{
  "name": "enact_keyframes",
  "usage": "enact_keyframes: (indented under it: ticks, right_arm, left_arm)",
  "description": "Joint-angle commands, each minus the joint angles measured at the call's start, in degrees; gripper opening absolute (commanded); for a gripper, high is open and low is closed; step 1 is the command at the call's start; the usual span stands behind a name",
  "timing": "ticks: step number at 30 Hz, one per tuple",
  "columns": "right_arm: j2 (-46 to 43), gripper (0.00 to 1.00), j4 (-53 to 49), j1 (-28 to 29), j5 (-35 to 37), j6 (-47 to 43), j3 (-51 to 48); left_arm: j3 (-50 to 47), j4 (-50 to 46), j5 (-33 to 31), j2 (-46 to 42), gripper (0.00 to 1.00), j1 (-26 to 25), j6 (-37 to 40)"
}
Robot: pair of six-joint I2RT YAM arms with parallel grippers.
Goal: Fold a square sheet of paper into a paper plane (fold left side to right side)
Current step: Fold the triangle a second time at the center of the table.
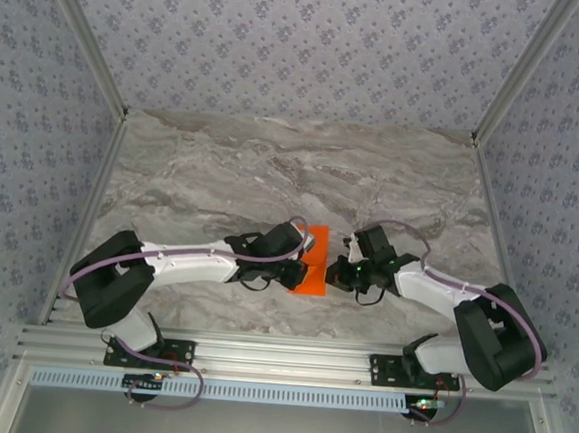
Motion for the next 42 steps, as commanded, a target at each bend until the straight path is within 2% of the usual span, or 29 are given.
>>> enact_keyframes:
  ticks: [1,42]
  right_arm:
    - [1.75,0.00,-0.83,0.56,2.05,1.09,1.64]
    - [8.96,0.00,-8.69,2.87,4.94,-2.21,4.82]
  left_arm:
    - [-0.02,-2.07,-0.79,-2.12,0.00,0.85,0.04]
    - [4.62,-5.15,-2.22,4.53,0.00,3.65,4.98]
